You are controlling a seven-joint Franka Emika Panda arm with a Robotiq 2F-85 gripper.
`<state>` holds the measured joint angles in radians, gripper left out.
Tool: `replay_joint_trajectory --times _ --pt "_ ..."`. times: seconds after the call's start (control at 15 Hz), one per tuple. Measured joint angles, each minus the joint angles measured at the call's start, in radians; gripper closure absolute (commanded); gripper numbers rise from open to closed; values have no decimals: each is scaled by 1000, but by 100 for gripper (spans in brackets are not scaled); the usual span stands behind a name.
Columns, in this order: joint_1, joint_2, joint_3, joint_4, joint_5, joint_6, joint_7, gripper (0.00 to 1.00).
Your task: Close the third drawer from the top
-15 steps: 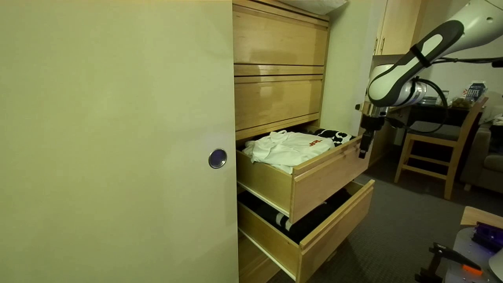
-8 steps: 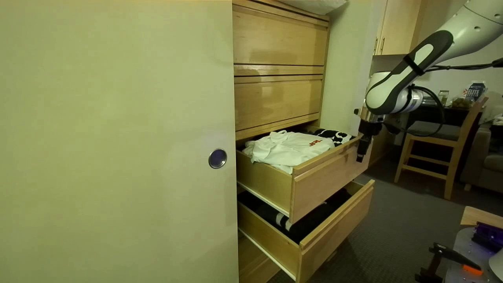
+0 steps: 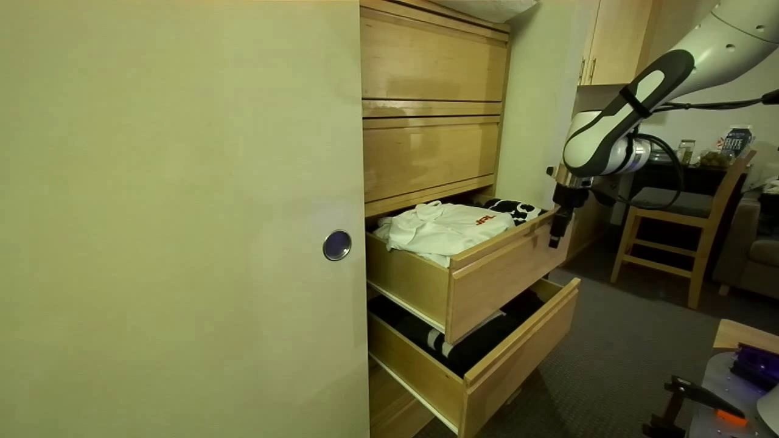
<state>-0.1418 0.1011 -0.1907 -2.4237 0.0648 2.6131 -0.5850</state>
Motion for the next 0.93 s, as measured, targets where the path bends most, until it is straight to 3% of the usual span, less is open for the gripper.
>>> replay_joint_trajectory --times 0.93 --pt "-2 17 47 139 1 0 -28 0"
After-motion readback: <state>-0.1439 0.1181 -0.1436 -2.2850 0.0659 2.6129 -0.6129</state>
